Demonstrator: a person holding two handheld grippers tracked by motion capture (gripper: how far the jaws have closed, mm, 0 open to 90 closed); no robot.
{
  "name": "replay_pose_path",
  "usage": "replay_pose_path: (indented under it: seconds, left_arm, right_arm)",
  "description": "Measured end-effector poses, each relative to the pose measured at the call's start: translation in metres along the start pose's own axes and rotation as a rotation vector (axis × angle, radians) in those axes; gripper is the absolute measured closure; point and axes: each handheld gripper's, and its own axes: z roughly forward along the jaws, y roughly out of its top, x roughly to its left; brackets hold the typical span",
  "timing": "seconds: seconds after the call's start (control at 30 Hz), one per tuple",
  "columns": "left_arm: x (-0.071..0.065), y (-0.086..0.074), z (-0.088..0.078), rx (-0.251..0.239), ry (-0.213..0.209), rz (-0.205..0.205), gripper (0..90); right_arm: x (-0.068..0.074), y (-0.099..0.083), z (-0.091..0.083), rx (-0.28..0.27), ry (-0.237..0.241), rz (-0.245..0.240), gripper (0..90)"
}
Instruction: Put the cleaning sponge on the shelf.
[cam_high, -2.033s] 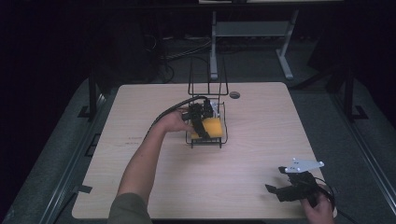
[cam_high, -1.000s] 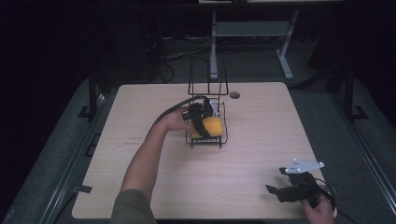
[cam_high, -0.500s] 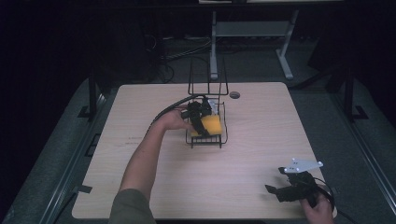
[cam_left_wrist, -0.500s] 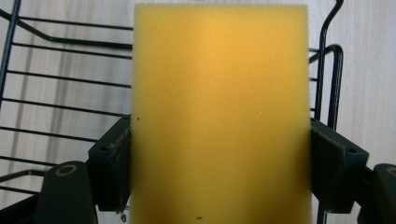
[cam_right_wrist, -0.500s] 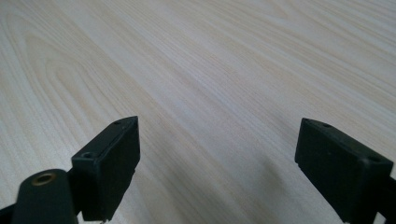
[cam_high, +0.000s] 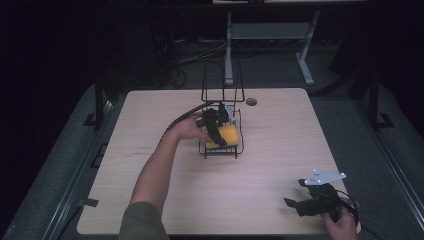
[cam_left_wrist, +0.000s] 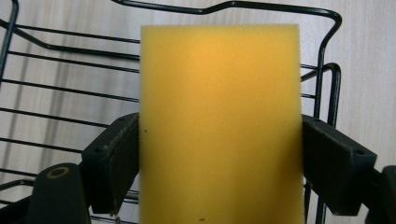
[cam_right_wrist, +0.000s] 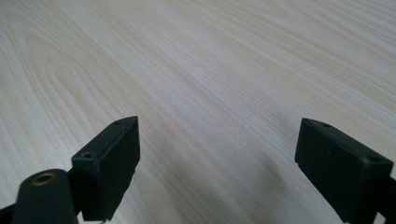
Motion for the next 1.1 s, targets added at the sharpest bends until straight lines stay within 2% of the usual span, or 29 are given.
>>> replay_pose_path:
  seconds: [0.23, 0.3, 0.33, 0.4, 0.47, 0.6, 0.8, 1.1]
  left_arm:
    - [0.002, -0.003, -0.011, 0.000, 0.010, -0.011, 19.0]
    - [0.001, -0.001, -0.012, 0.016, 0.008, -0.011, 18.5]
    - [0.000, 0.001, -0.014, 0.030, 0.013, 0.003, 18.5]
    - [-0.001, 0.004, -0.017, 0.026, 0.007, 0.007, 18.8]
    - [-0.004, 0.006, -0.019, -0.003, 0.020, 0.015, 19.8]
    - [-0.007, 0.008, -0.017, 0.020, 0.017, 0.025, 19.8]
    - [-0.012, 0.009, -0.019, 0.028, 0.011, 0.032, 19.9]
    - [-0.024, 0.006, -0.022, 0.012, 0.020, 0.038, 20.2]
  right_arm:
    - [0.001, 0.000, 0.001, 0.006, 0.003, -0.001, 13.8]
    - [0.001, 0.001, 0.001, 0.007, 0.004, -0.002, 13.8]
    - [0.001, 0.001, 0.002, 0.005, 0.006, -0.004, 13.8]
    - [0.002, 0.001, 0.002, 0.007, 0.007, -0.002, 13.8]
    - [0.002, 0.001, 0.002, 0.012, 0.008, -0.006, 13.8]
    - [0.003, 0.001, 0.001, 0.007, 0.008, -0.010, 13.8]
    - [0.004, 0.001, 0.001, 0.007, 0.012, -0.005, 13.8]
    - [0.006, 0.001, -0.001, 0.007, 0.012, -0.010, 13.8]
